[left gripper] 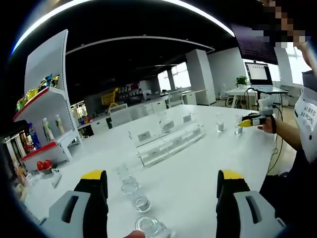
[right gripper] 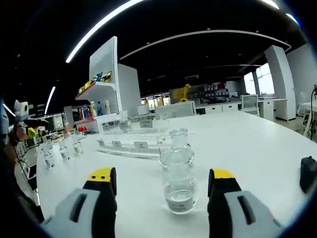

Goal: Identify the label on the chemical reagent bottle, grasp the chemical reagent bottle, and place it in the designated position on the reagent rack

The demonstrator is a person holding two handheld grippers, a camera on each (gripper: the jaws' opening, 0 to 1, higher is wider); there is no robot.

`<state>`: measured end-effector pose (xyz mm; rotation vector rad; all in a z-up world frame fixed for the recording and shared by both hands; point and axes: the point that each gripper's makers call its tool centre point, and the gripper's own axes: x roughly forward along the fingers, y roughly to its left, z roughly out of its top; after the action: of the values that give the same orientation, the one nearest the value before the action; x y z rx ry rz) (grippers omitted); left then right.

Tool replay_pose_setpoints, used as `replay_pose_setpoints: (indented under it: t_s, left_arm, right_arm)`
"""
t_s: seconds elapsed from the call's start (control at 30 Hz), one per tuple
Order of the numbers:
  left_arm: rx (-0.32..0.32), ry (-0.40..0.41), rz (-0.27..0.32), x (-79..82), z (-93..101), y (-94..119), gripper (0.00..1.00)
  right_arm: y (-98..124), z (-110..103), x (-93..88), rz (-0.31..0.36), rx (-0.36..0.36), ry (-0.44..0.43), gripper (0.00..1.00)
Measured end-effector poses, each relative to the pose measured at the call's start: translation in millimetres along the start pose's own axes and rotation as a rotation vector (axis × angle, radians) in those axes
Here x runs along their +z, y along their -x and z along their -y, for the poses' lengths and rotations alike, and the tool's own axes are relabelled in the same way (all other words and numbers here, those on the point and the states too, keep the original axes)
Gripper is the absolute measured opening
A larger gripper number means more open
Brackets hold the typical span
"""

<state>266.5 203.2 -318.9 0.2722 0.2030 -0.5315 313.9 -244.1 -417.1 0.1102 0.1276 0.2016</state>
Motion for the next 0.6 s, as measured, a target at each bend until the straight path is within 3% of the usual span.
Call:
replay_pose_setpoints:
  t_s: [0.6]
  left_arm:
    - [0.014, -0.017, -0.020, -4.0, -5.6, 1.5, 0.91]
  right_arm:
    - [-6.2, 11.8, 4.1, 0.059, -0.068, 0.035, 0.38]
